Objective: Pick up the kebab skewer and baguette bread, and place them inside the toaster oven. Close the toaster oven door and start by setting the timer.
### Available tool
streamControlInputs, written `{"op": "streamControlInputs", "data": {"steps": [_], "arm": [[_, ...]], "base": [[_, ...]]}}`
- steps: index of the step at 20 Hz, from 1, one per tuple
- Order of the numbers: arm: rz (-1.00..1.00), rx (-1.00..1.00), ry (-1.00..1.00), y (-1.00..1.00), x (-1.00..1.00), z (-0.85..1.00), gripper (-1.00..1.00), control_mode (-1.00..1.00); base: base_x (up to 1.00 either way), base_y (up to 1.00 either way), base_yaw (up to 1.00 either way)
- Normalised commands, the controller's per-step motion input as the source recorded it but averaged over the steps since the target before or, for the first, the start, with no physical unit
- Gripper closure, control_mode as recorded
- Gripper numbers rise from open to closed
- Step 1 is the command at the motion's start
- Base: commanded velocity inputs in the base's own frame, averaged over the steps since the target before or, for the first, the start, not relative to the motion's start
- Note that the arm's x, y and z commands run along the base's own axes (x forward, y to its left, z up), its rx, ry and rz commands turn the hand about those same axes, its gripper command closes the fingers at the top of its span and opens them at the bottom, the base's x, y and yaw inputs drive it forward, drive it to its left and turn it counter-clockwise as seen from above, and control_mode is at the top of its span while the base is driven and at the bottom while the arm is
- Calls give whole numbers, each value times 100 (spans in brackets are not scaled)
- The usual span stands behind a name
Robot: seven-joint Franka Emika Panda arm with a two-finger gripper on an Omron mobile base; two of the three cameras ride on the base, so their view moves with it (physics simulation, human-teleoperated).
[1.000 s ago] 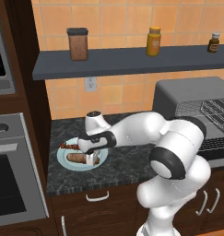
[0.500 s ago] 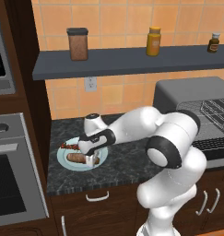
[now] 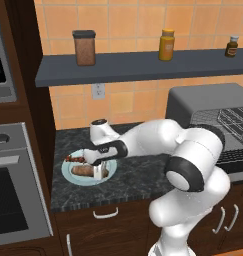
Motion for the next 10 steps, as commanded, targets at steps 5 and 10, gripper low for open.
{"op": "streamControlInputs", "data": {"steps": [5,10], "arm": [[1,15,-4,-59,-97,99,100,-100],[-10,7,-9,-78,-77,81,100,-100]], "base": [[0,0,0],[0,0,0]]}}
